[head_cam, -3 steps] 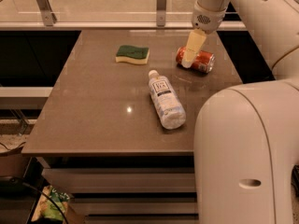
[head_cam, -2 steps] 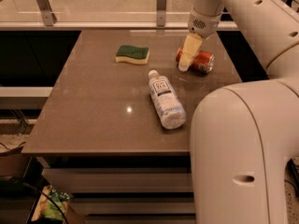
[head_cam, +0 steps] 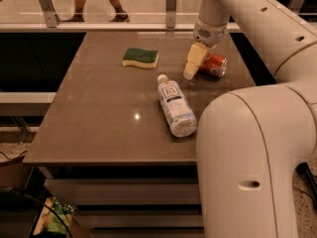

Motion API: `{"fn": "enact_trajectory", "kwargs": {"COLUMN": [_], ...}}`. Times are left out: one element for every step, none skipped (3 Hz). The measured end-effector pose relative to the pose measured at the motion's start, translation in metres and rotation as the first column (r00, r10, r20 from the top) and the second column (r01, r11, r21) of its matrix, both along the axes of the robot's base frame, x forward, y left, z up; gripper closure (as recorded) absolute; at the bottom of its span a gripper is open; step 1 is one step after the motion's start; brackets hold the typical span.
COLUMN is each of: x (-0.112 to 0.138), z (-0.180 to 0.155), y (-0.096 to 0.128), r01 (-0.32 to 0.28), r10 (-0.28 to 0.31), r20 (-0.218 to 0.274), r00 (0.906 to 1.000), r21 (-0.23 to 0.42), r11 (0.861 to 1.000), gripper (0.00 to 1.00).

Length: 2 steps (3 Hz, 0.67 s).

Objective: Place coke can upright

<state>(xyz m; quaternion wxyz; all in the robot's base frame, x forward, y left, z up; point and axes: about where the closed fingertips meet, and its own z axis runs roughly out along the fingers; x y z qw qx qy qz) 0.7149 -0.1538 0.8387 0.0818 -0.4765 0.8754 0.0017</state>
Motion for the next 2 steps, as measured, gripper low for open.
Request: {"fn": "enact_trajectory", "kwargs": {"x": [0.0000,0.0047], "z": [0.0000,-0.0047], "y": [0.0000,0.0019], "r01": [0.000,0.001], "r10": [0.000,-0.001], "r20": [0.000,0.011], "r00": [1.0000,0.9999], "r21": [0.000,0.007], "r11": [1.000,1.000], "gripper": [0.00,0.18]}}
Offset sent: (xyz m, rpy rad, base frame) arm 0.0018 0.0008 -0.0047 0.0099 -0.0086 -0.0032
